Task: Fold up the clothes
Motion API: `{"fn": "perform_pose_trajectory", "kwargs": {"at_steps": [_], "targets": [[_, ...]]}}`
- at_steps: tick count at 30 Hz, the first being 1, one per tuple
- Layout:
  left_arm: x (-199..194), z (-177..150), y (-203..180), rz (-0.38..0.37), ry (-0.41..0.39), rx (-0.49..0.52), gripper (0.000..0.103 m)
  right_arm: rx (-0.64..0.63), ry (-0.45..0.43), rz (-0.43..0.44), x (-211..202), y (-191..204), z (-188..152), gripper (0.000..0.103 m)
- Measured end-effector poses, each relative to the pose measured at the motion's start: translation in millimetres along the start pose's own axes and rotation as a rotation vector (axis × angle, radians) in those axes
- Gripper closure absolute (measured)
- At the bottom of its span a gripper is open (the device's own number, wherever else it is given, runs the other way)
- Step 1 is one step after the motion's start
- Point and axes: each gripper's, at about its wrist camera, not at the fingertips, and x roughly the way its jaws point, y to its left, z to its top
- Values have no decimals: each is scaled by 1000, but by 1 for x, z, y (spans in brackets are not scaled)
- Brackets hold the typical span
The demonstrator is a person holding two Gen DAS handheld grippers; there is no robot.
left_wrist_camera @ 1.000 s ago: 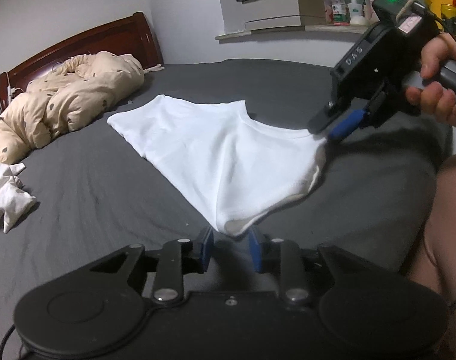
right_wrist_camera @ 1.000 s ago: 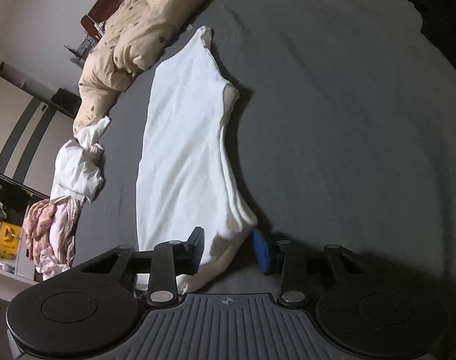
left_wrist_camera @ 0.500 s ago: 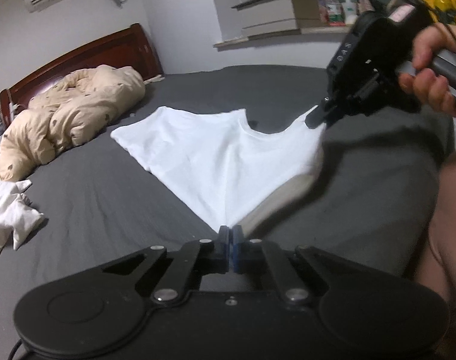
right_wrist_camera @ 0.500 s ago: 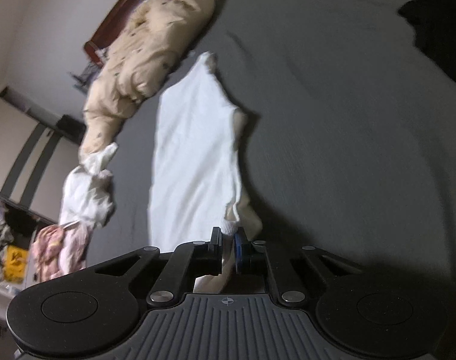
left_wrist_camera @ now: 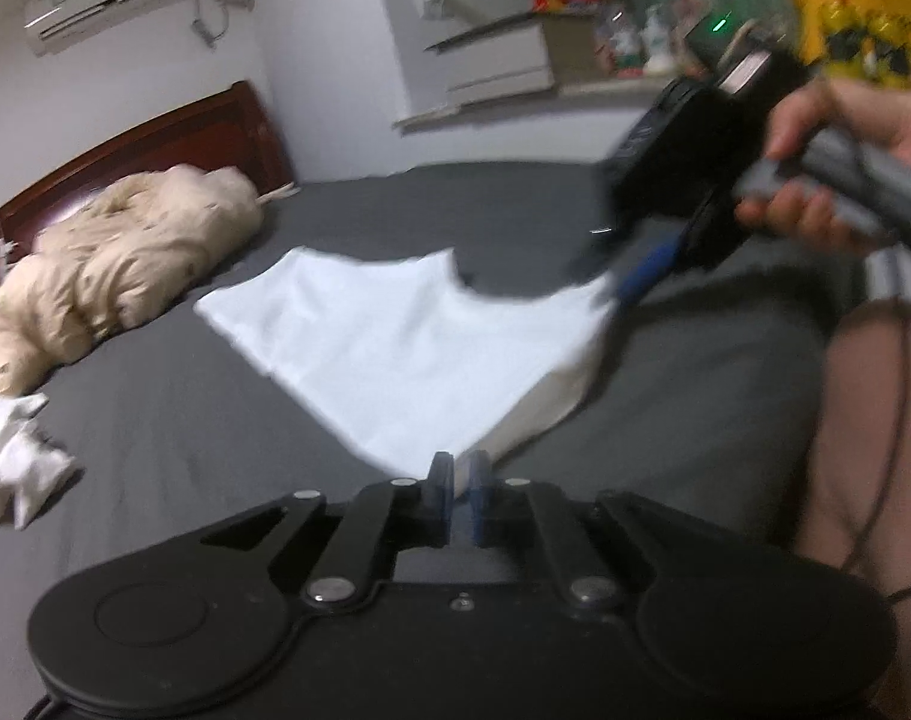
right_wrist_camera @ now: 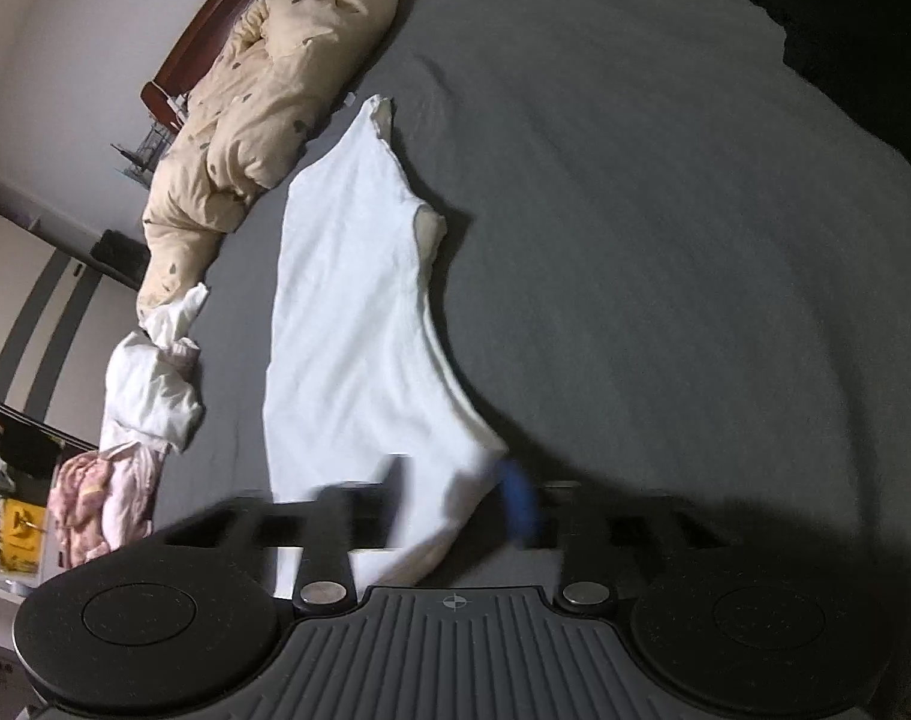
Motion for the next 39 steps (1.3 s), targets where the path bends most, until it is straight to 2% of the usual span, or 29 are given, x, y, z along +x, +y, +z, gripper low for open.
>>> {"fn": "perform_pose_trajectory", "kwargs": {"at_steps": [3, 5, 9, 12, 17, 20, 26, 30, 32, 39], "targets": [[7, 9, -12, -48, -7, -8, 89, 16, -3, 36, 0, 1, -2, 46], [15, 15, -22, -33, -2, 13, 88, 26, -9, 24, 2, 2, -4, 46], [23, 24, -29, 13, 2, 24, 72, 124, 15, -4, 6, -7, -2, 46], [18, 22, -24, 23, 5, 24, 67, 149, 24, 0, 6, -8, 0, 46], [16, 2, -8, 77, 82, 43, 65, 116, 92, 30, 14, -1, -5, 46], [18, -6, 1, 114, 124, 68, 65, 112, 95, 49, 19, 2, -10, 46], [28, -9, -4, 138, 88, 286, 61, 144, 33, 54, 25, 6, -18, 46], [34, -10, -9, 132, 65, 412, 61, 171, -22, 34, 26, 6, -24, 67], [33, -12, -10, 117, 50, 469, 62, 187, -32, 51, 26, 6, -26, 82], [31, -21, -11, 56, 17, 698, 61, 241, -53, 127, 19, 13, -20, 83]]}}
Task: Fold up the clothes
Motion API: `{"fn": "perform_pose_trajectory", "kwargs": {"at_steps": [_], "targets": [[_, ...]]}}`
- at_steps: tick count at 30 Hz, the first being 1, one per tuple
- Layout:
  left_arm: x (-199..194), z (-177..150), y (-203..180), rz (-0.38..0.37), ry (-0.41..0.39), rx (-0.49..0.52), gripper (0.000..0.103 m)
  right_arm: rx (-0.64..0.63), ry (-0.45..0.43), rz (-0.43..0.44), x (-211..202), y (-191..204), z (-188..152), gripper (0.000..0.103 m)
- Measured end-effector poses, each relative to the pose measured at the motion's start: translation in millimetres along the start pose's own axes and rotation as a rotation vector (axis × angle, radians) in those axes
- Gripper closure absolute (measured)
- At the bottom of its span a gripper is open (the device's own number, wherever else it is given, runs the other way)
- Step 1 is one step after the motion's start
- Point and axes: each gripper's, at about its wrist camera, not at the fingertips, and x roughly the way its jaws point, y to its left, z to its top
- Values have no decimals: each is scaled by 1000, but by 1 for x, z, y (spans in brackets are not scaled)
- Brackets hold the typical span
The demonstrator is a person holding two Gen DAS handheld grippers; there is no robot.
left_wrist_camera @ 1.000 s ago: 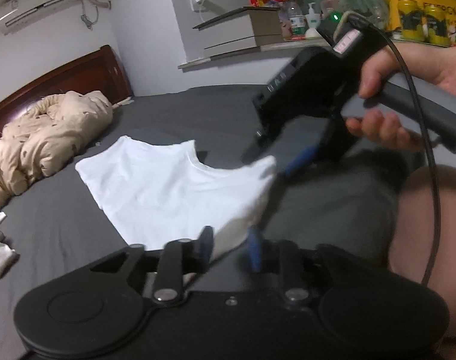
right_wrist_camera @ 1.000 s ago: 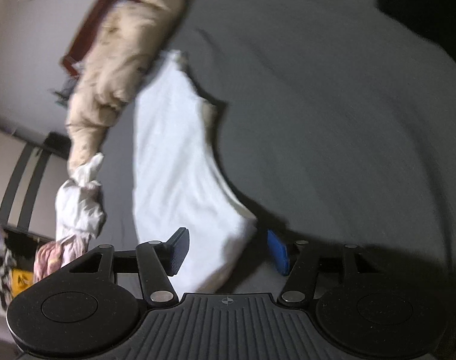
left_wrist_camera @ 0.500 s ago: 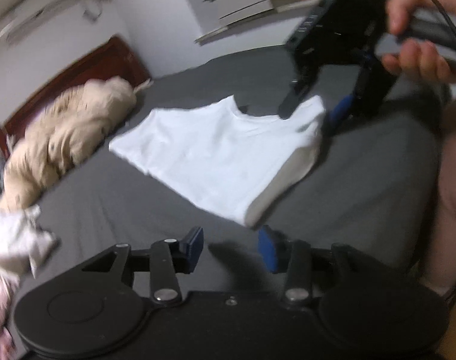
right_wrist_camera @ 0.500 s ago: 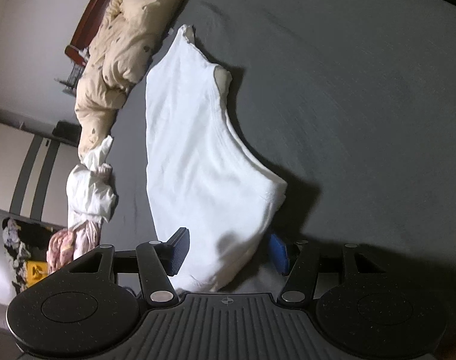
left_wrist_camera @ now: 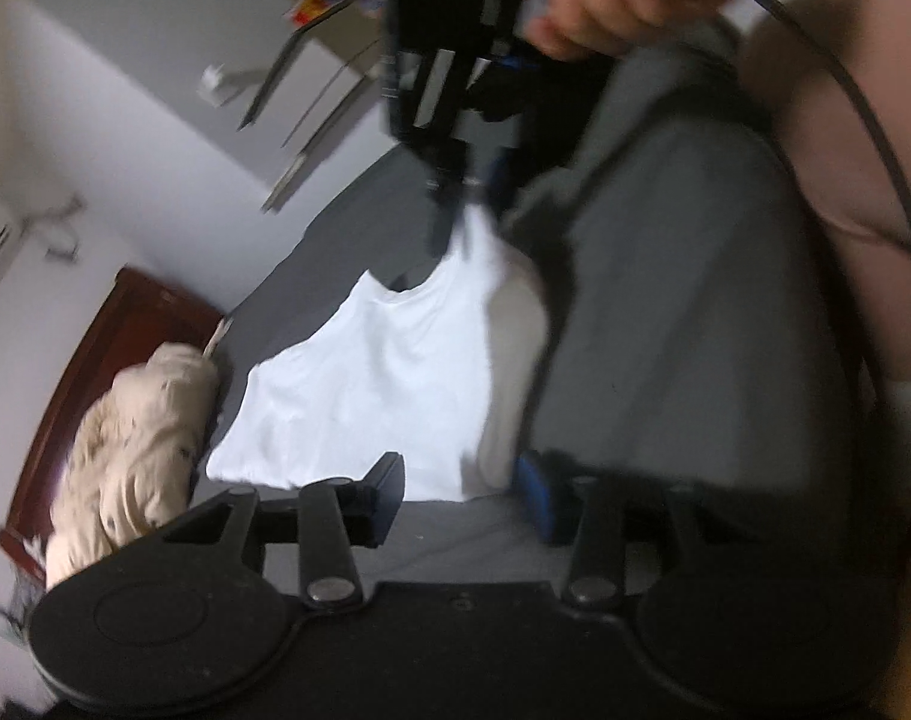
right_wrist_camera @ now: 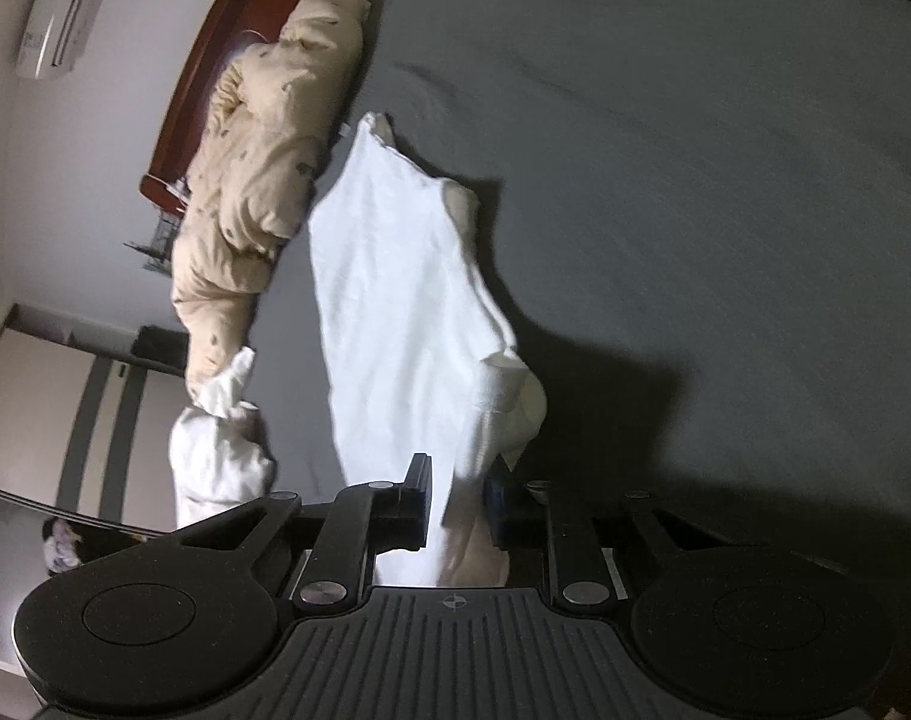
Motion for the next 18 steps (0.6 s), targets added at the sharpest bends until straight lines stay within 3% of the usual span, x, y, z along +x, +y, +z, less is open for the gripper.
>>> {"fn": "perform_pose_trajectory", "kwargs": {"at_steps": [8, 18], "targets": [[21, 14, -10, 1, -2, 184, 60, -11, 7, 59, -3, 28, 19, 83], [47, 32, -10, 26, 29, 180, 62, 3, 28, 58, 5, 37, 32, 83]]}}
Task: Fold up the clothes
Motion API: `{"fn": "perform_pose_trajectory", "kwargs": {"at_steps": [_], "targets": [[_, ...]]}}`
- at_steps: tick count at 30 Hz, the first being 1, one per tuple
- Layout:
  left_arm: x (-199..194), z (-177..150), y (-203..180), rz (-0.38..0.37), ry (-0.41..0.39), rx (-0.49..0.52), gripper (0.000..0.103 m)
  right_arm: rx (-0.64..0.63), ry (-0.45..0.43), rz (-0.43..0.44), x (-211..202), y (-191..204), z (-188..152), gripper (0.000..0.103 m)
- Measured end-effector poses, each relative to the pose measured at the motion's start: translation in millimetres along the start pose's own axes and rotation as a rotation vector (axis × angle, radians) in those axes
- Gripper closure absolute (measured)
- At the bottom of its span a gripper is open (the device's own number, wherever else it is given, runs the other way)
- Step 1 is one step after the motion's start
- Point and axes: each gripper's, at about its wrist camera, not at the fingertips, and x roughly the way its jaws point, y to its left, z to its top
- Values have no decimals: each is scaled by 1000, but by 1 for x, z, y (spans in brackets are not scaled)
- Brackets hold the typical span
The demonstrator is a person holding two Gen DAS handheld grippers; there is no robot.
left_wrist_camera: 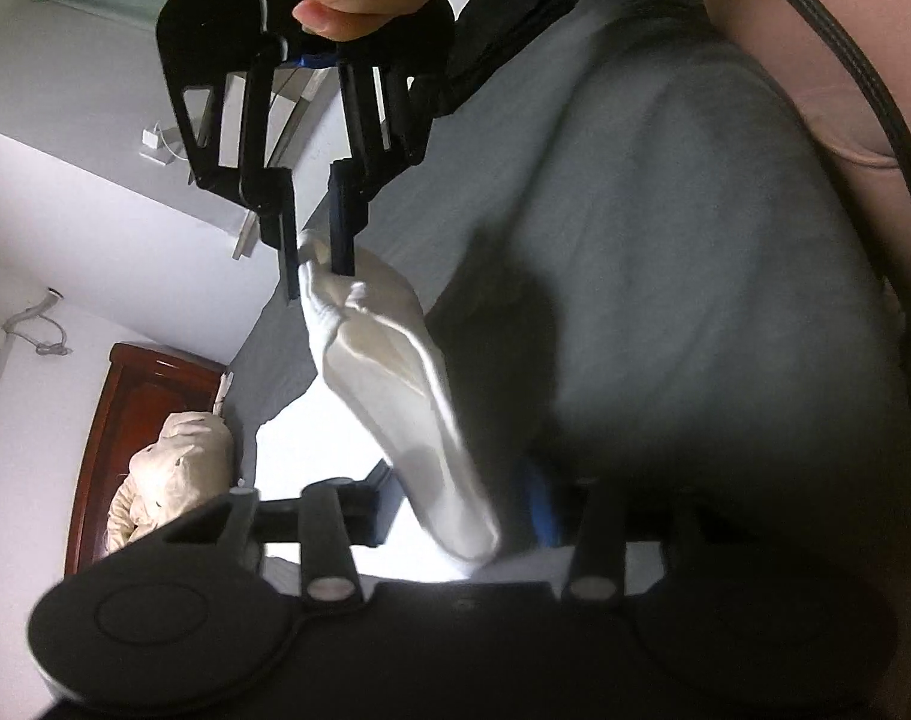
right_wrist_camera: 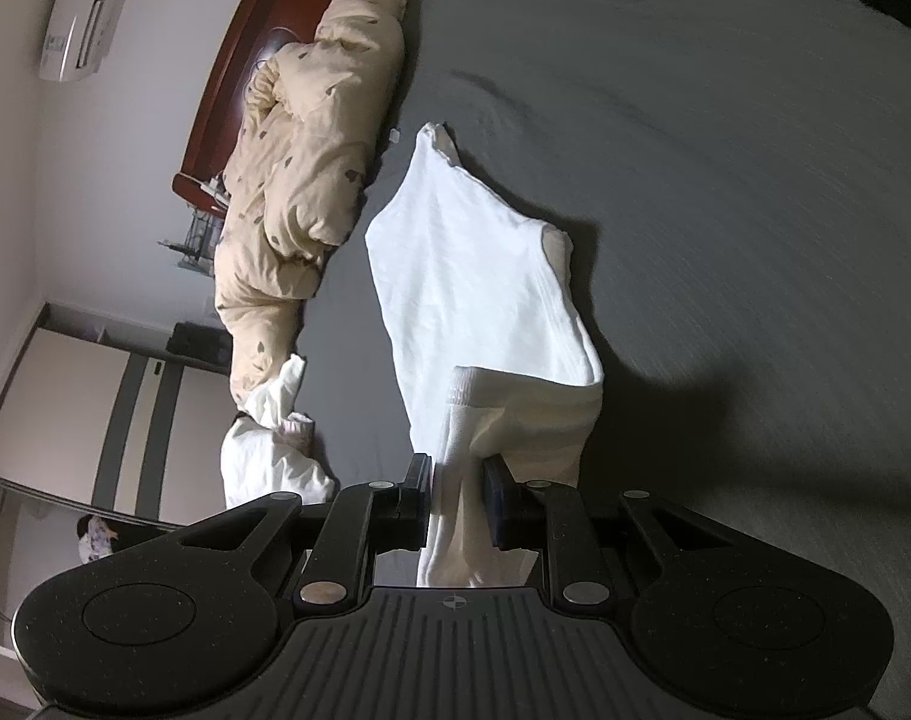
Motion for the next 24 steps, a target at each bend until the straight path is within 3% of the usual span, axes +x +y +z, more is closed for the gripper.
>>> {"fn": "perform_pose_trajectory", "kwargs": {"at_steps": [5, 9, 14, 18, 19, 20, 21, 22, 24], "targets": [[3, 0, 9, 54, 14, -64, 74, -1, 9, -7, -4, -3, 0, 83], [4, -1, 15, 57, -2, -87, 96, 17, 17, -10, -7, -9, 0, 82], [2, 0, 20, 46, -41, -109, 98, 30, 24, -37, -12, -16, 0, 82], [5, 1, 33, 18, -33, -198, 98, 41, 49, -73, -18, -26, 0, 81], [6, 2, 40, 6, -30, -232, 98, 35, 52, -87, -20, -28, -1, 77], [7, 3, 48, -7, -26, -268, 98, 26, 50, -101, -24, -30, -2, 57], [9, 2, 55, -22, -24, -307, 98, 12, 36, -114, -30, -31, -3, 32], [10, 0, 61, -39, -21, -345, 98, -3, 23, -128, -36, -32, -4, 24], [11, -3, 73, -69, -20, -413, 98, -94, 6, -156, -48, -27, -7, 21]]}}
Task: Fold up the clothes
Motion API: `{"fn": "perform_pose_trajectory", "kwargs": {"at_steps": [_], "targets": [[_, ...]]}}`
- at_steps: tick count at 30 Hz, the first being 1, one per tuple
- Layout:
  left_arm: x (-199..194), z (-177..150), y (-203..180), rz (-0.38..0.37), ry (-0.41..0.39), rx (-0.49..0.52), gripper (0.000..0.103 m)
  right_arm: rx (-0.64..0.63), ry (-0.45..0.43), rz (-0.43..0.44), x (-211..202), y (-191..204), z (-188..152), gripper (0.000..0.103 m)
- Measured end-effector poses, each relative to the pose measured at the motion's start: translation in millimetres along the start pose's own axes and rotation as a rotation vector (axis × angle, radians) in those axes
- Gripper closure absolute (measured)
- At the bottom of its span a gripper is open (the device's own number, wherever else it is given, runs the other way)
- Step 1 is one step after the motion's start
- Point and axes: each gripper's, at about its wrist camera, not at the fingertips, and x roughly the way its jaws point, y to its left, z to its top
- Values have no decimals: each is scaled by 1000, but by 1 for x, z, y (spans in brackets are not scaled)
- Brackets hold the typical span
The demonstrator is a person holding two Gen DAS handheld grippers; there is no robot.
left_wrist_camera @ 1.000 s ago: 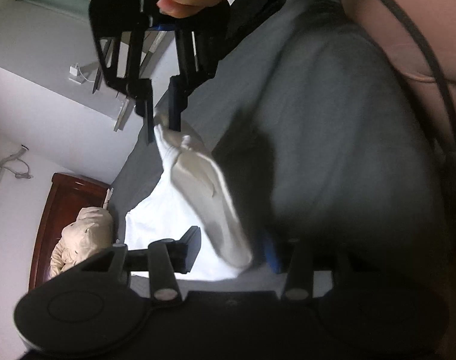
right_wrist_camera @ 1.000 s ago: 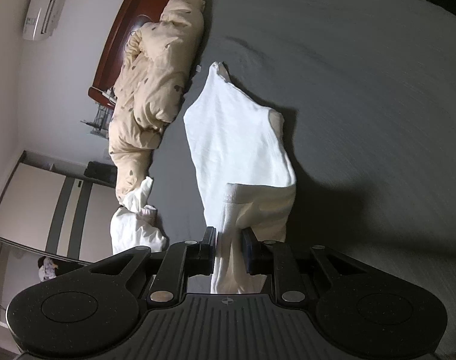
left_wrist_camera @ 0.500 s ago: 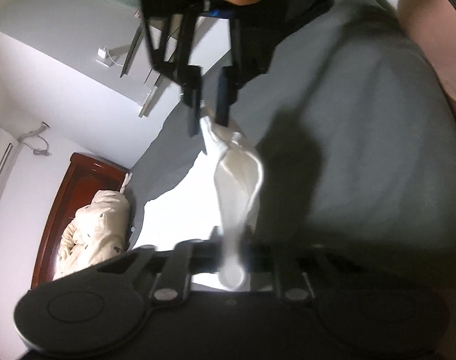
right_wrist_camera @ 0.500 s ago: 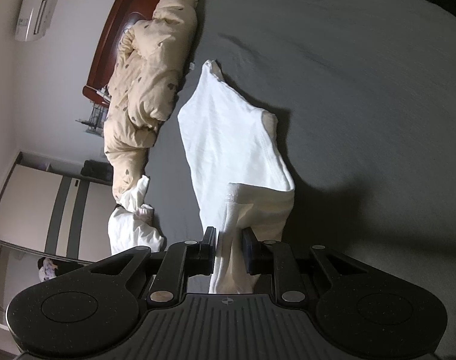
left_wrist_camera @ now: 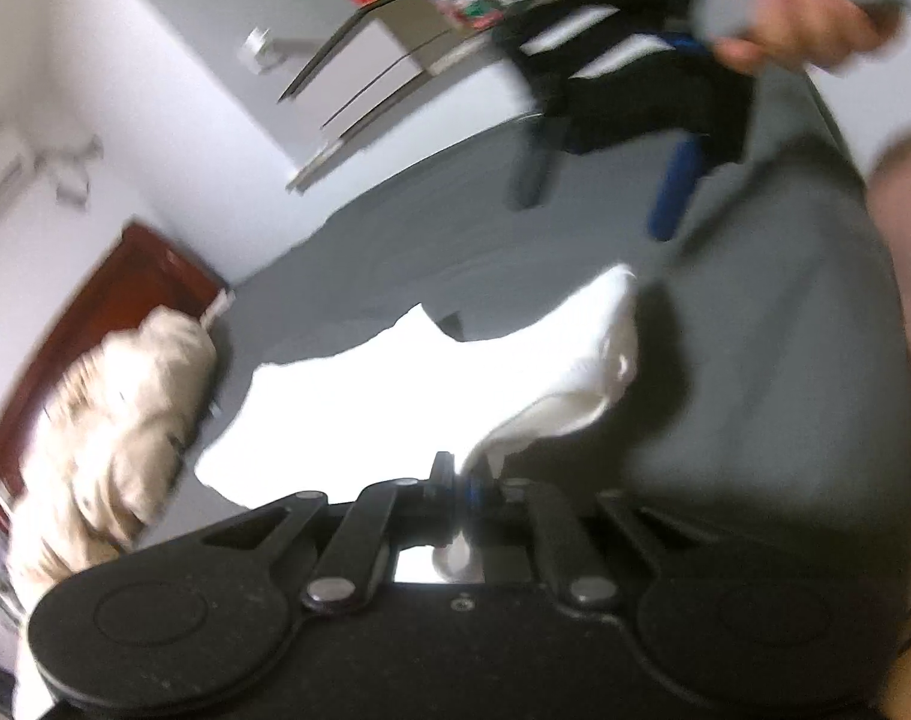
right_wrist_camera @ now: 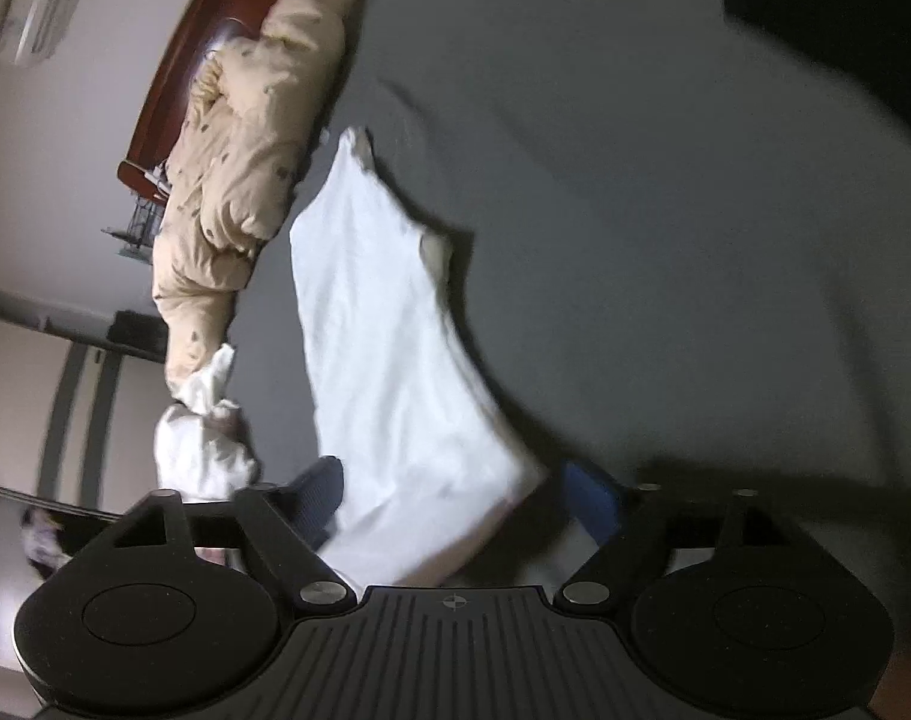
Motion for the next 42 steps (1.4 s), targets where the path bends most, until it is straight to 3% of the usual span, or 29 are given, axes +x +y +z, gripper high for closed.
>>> {"fn": "perform_pose_trajectory", "kwargs": {"at_steps": [2, 5, 8, 10, 11, 17, 24, 25, 27, 32, 34, 42], "targets": [[-3, 1, 7, -19, 7, -39, 98, -197, -2, -35, -8, 15, -7, 21], [-8, -1, 12, -44, 13, -60, 98, -711, -54, -175, -10, 52, -45, 21], [-13, -1, 13, -58, 15, -79, 98, -1300, -146, -332, 3, 76, -109, 21], [-19, -2, 12, -59, 15, -82, 98, -1574, -175, -416, 19, 80, -143, 22], [-20, -2, 12, -58, 15, -82, 98, -1642, -176, -437, 27, 79, -152, 22], [-21, -1, 18, -55, 11, -106, 98, -1912, -194, -542, 72, 69, -180, 22], [-23, 0, 22, -52, 2, -133, 97, -2196, -286, -669, 110, 44, -178, 36], [-24, 0, 22, -51, 0, -134, 97, -2230, -305, -689, 113, 39, -175, 41], [-25, 0, 21, -53, -3, -129, 97, -2266, -318, -728, 117, 33, -165, 67], [-29, -6, 12, -62, -3, -71, 96, -2343, -308, -680, 111, 21, -149, 77], [-31, -11, 3, -62, 2, -8, 96, -2376, -292, -659, 107, 17, -146, 97], [-51, -25, -15, -149, 0, 106, 97, -2386, -163, -575, 85, 26, -142, 99]]}}
